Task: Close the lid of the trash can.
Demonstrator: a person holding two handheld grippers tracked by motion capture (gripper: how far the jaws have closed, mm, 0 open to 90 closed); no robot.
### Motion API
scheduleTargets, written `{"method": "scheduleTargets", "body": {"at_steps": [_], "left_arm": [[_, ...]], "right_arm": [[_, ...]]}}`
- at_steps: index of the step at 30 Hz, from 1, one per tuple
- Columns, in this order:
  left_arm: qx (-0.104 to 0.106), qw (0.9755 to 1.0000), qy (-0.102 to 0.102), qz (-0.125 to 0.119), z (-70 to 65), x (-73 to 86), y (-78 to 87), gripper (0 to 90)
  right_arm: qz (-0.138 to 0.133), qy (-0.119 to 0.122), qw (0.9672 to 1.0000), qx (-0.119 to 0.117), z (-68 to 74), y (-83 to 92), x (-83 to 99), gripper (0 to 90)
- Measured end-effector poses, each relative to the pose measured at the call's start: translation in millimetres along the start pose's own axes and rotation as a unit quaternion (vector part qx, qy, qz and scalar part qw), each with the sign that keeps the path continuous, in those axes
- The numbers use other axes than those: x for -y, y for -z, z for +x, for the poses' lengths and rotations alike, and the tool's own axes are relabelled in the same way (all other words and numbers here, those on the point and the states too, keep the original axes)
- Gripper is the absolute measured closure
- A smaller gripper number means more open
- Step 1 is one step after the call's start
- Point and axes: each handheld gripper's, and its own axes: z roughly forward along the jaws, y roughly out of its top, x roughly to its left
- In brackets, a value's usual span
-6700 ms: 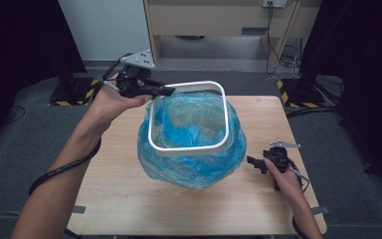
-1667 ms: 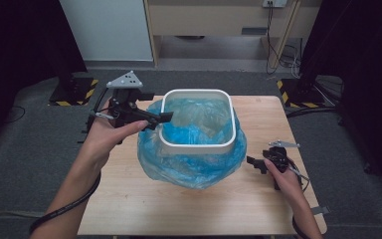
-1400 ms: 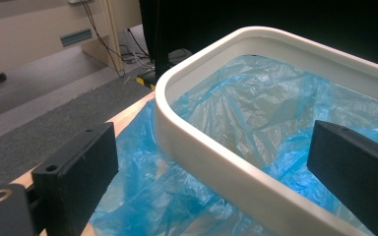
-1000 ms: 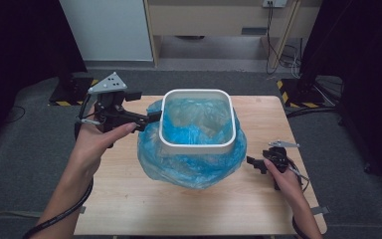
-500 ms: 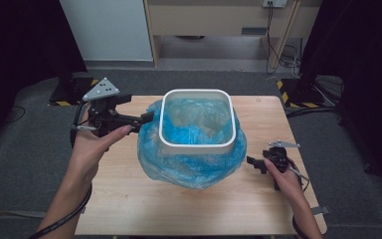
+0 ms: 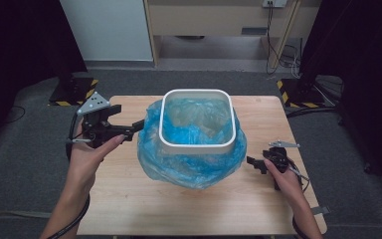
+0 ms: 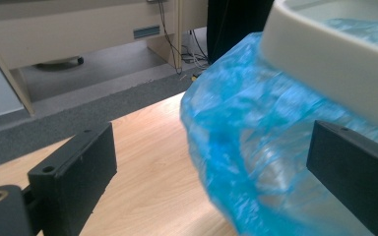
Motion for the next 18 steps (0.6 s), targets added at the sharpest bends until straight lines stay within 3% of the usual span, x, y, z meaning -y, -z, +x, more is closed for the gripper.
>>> {"method": "scheduleTargets", "body": {"at_steps": [6,18], "left_arm": [[-0.013,0.9997,0.016,0.013,14.1,13.1,-6.9,4.3],[-0.022,0.9990,0.034,0.019,24.9,32.5,-14.0,4.2]], "right_arm": [[0.000,-0.001,1.0000,0.001,0.4,-0.1,0.1,8.5],[0.000,0.001,1.0000,0.000,-0.1,0.0,0.2,8.6]]}}
